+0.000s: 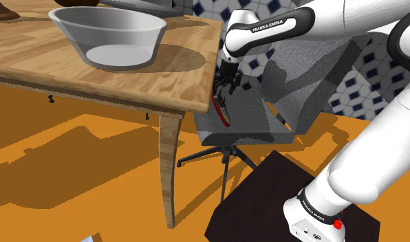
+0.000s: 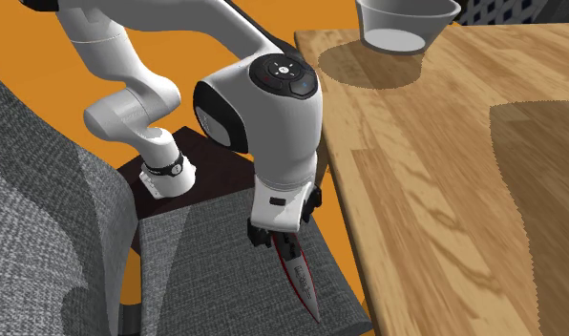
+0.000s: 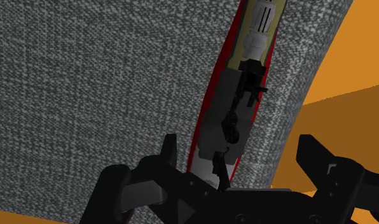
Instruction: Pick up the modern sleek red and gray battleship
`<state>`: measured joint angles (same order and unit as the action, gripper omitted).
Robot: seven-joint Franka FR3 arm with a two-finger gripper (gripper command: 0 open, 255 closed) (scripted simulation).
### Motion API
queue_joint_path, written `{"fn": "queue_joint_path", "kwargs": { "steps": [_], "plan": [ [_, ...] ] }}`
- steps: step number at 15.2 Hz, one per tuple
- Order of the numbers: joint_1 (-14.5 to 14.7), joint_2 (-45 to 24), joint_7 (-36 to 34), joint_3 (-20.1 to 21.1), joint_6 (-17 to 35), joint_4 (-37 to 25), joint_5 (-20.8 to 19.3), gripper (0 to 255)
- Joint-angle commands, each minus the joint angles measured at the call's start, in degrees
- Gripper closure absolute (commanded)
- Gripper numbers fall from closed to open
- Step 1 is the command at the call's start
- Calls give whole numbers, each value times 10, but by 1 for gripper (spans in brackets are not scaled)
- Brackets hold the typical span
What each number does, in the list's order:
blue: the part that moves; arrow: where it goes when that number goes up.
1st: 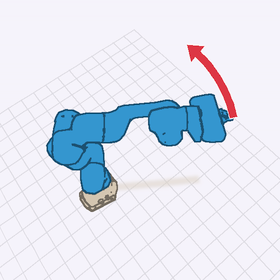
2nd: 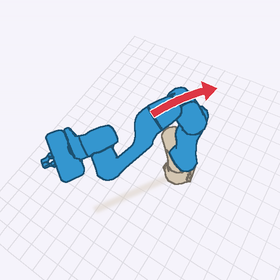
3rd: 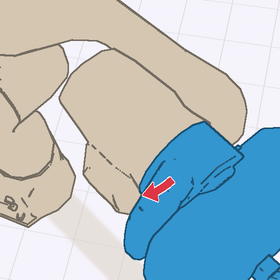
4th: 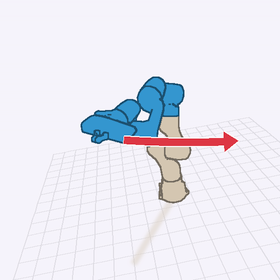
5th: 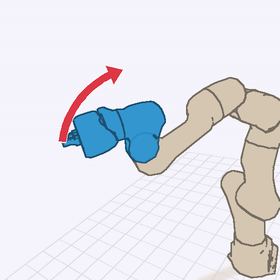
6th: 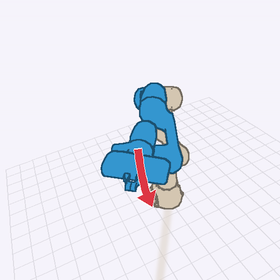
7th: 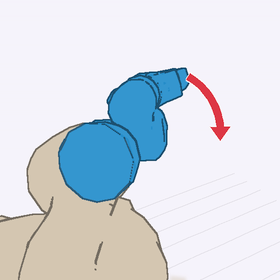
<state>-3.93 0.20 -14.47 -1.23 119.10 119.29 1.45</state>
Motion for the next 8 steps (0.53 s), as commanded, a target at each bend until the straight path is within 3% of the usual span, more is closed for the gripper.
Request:
{"fn": "queue_joint_path", "kwargs": {
  "steps": [1, 4, 5, 8],
  "plan": [
    [0, -6, 0, 0, 18, 11, 0, 0],
    [0, -10, 1, 0, 29, 18, 1, 0],
    [0, -11, 1, 0, 30, 18, 1, 255],
    [0, -11, 1, 0, 30, 19, 1, 255]
  ]
}}
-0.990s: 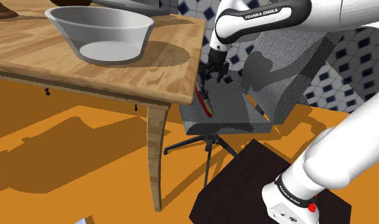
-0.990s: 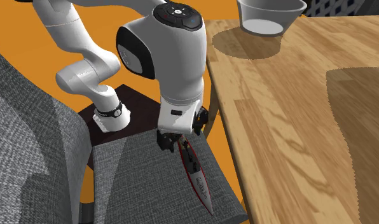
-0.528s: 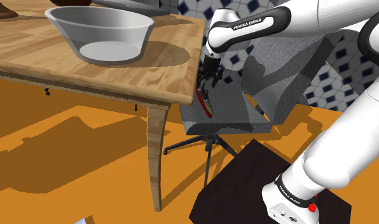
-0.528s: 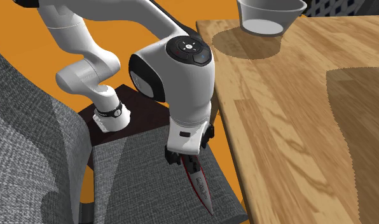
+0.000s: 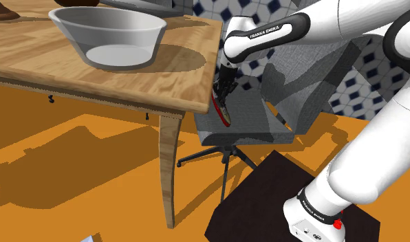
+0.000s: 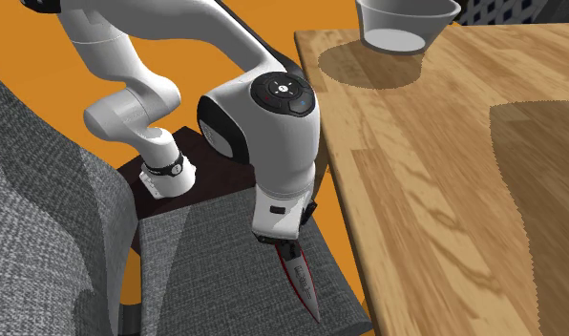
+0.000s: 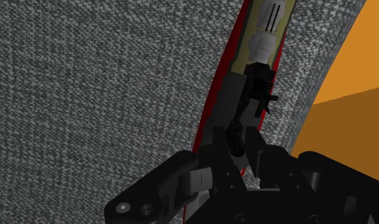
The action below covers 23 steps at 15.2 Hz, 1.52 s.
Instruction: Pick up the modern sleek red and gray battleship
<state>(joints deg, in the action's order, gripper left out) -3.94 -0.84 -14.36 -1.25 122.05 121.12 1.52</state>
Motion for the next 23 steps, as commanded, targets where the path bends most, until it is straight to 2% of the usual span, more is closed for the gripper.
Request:
{"fn": "queue_joint_path", "kwargs": {
  "steps": [1, 6, 21, 23],
  "plan": [
    [0, -1, 0, 0, 1, 0, 0, 255],
    [0, 0, 0, 0, 0, 0, 0, 255],
    [0, 34, -4, 0, -112, -78, -2, 255],
    [0, 34, -4, 0, -113, -79, -2, 255]
  ]
}}
